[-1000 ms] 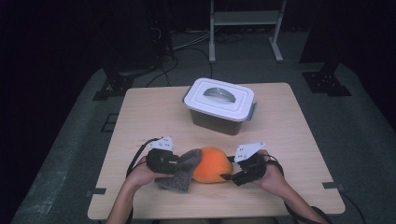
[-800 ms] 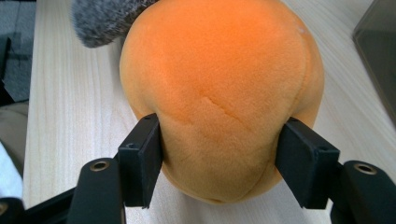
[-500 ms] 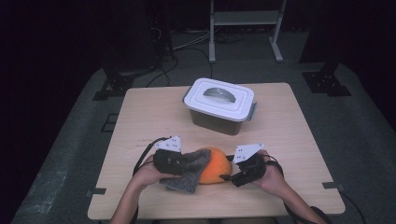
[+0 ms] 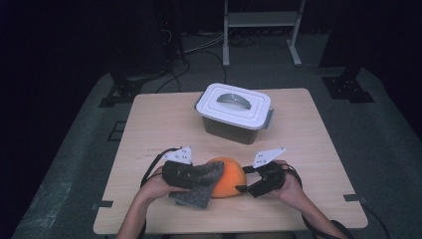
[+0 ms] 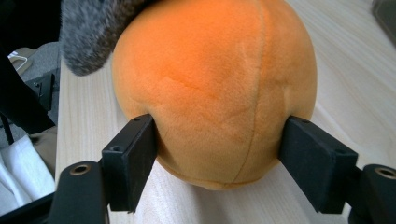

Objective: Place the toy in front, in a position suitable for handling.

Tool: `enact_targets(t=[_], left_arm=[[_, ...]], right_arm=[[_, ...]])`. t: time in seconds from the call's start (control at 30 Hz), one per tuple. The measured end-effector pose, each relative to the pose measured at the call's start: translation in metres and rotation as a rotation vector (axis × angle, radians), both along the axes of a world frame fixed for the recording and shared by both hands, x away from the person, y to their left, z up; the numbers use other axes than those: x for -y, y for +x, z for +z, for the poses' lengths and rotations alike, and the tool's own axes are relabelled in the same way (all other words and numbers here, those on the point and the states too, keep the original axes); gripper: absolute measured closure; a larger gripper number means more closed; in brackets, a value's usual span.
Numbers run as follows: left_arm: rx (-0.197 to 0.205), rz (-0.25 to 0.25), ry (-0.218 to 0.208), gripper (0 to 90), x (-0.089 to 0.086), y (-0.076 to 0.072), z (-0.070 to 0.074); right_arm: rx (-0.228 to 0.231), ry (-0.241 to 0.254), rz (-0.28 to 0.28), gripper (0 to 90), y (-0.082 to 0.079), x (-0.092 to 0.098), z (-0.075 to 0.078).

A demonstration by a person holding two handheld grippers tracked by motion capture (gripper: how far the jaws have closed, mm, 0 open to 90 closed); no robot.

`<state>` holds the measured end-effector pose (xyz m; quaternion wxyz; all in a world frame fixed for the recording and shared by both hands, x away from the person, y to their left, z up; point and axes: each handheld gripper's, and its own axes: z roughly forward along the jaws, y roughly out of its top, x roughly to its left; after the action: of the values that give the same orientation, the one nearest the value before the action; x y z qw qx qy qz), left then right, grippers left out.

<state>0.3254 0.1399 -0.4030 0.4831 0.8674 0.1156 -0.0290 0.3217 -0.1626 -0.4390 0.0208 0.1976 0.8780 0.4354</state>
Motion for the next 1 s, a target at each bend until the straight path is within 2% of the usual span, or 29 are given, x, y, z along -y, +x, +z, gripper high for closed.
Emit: enact_targets(t=[0.1,0.17,0.3,0.4,0.47,0.57,0.67,0.77,0.8,0.83,0.9,1.0], left_arm=[[0.025,-0.003,0.0,68.9,0.005,-0.003,0.002],[0.021,0.007,0.0,68.9,0.003,-0.002,0.001],[0.019,0.059,0.069,69.5,-0.007,0.004,-0.005],[0.002,0.097,0.091,69.5,-0.016,0.006,-0.009],[0.009,0.115,0.122,69.4,-0.02,0.007,-0.009],[0.01,0.115,0.113,69.4,-0.019,0.006,-0.007],[0.028,0.098,0.081,69.5,-0.013,0.003,0.0],[0.059,0.029,0.012,69.4,-0.005,-0.003,0.009],[0.069,0.016,0.007,69.3,-0.001,-0.005,0.011],[0.08,0.007,0.021,69.2,0.003,-0.006,0.011],[0.075,0.001,0.025,69.3,0.006,-0.007,0.008],[0.069,0.033,0.062,70.4,0.005,-0.005,0.006]], right_arm=[[-0.002,0.004,0.003,26.8,0.0,0.0,0.0],[0.0,0.004,0.0,27.2,0.001,0.0,-0.001],[0.002,0.007,-0.013,31.3,0.001,0.001,0.0],[0.007,0.019,-0.01,34.0,0.0,0.001,0.001],[0.014,0.015,-0.011,34.4,0.0,0.0,0.002],[0.015,0.011,-0.012,34.5,0.0,0.0,0.002],[0.028,0.0,-0.013,35.2,-0.001,0.0,0.003],[0.044,0.007,-0.01,35.2,-0.002,-0.001,0.007],[0.055,0.005,-0.007,35.2,-0.003,-0.002,0.008],[0.061,0.006,-0.004,35.2,-0.003,-0.003,0.008],[0.064,0.0,-0.005,35.2,-0.004,-0.004,0.008],[0.062,-0.002,-0.003,34.6,-0.003,-0.003,0.007]])
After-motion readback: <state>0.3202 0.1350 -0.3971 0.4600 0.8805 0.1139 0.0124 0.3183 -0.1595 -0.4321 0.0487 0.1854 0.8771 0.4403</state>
